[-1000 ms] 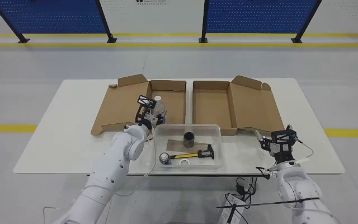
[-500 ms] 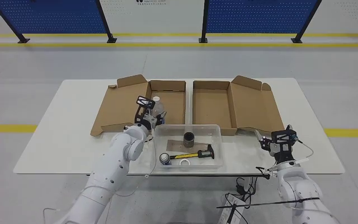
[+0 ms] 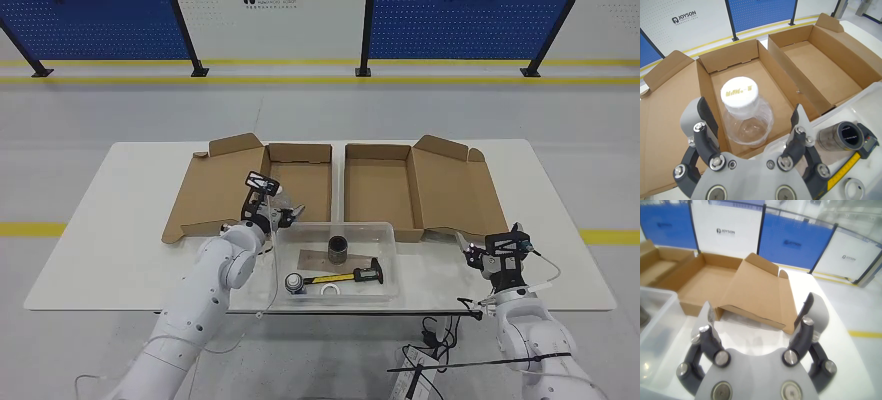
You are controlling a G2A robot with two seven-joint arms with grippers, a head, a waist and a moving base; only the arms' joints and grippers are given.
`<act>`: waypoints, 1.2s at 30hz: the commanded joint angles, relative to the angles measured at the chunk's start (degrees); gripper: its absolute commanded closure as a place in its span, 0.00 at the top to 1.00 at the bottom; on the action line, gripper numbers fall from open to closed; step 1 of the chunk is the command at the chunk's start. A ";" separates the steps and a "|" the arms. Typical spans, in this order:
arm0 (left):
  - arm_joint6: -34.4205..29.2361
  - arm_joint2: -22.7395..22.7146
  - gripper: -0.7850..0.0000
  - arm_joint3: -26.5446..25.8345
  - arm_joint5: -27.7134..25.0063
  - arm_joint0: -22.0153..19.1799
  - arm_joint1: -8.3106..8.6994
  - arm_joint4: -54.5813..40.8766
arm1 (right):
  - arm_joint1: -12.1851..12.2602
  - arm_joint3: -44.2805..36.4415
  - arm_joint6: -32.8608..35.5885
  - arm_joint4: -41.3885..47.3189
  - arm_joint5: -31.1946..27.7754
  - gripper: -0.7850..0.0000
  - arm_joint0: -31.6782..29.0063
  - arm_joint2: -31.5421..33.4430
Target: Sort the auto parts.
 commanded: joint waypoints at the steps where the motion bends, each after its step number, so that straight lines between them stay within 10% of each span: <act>1: -0.31 -0.54 1.00 -1.88 -0.35 0.35 0.12 0.18 | 0.00 0.00 0.00 0.00 0.00 1.00 0.00 0.00; 18: -10.39 -3.28 1.00 -22.44 -13.52 6.60 1.64 -3.20 | 0.00 0.00 0.00 0.00 0.00 1.00 0.00 0.00; 28: -16.78 3.04 1.00 -21.26 -19.64 6.13 1.10 -11.59 | 0.00 0.00 0.00 0.00 0.00 1.00 0.00 0.00; 36: -19.19 5.73 1.00 -17.35 -14.75 4.88 0.39 -16.14 | 0.00 0.00 0.00 0.00 0.00 1.00 0.00 0.00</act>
